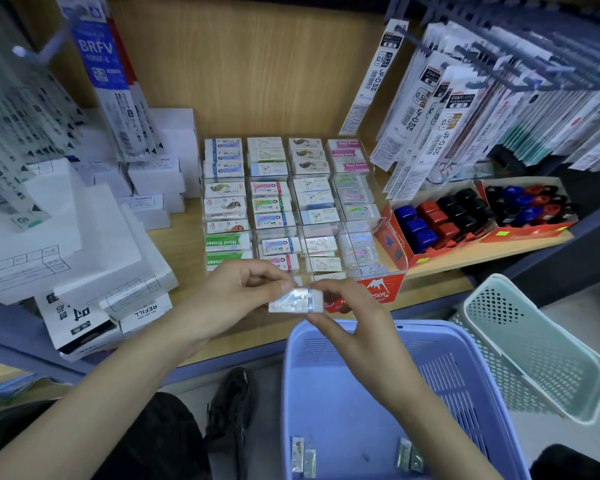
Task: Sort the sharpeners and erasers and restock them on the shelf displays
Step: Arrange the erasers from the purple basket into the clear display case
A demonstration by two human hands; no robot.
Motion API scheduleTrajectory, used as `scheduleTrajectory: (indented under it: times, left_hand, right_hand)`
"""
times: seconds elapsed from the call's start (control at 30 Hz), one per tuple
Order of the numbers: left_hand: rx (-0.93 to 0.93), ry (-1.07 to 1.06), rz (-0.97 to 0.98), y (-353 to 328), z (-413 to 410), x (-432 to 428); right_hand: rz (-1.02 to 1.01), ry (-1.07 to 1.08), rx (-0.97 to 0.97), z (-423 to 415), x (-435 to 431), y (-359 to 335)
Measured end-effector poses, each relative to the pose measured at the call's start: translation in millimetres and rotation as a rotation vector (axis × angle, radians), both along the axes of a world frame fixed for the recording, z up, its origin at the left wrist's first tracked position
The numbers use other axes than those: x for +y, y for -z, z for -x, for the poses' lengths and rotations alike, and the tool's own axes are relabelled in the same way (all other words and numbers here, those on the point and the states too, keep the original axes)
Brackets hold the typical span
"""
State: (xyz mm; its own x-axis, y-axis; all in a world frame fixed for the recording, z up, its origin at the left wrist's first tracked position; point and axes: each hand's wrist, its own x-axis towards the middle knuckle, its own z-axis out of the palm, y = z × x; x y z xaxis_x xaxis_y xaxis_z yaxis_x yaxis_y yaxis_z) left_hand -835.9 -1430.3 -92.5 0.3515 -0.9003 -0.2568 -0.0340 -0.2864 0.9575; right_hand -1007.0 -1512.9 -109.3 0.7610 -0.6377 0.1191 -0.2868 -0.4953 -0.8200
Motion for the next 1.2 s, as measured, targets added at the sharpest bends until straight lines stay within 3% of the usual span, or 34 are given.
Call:
scheduleTrajectory:
  times: [0.2,0.33,0.4,0.57,0.73,0.8,0.9,1.0,1.1,1.2]
  left_hand:
    - [-0.169,-0.027,-0.034,2.8,-4.7,1.7]
    - [-0.880,-0.270,0.077,5.9,-24.6,10.5]
    - [-1.040,-0.271,0.017,15.7,-32.1,10.8]
    - [-1.052,-0.163,-0.091,32.8,-29.6,8.3]
    - [-1.072,-0.159,-0.073,33.0,-29.4,7.1]
    - [-1.048,-0.165,-0.047,29.0,-26.9,6.3]
    - [-1.081,-0.126,0.124,19.4,-10.8,6.2]
    - [-1.120,0.142,0.328,28.3,25.2,10.1]
    - [-1.072,0.420,0.294,78.6,59.7,15.3]
    - [-1.136,0.529,0.162,150.5,81.4,18.2]
  right_hand:
    - [0.149,0.061,-0.016,-2.2,-13.4,9.1]
    - [0.211,0.165,0.049,-35.4,-44.7,10.4]
    - [0.294,0.156,0.099,-56.8,-56.3,15.6]
    - [0.688,0.136,0.153,-88.9,-63.3,38.8]
    - [0.821,0.238,0.171,-93.8,-63.8,49.8]
    - [0.754,0.171,0.166,-94.6,-67.6,45.0]
    - [0.417,0.091,0.048,-62.2,-76.2,22.4]
    - [0.207,0.107,0.018,16.9,-86.5,8.4]
    - [-0.038,0.097,0.223,99.8,-96.5,22.9]
    - [-0.274,0.035,0.622,162.4,-107.3,84.8]
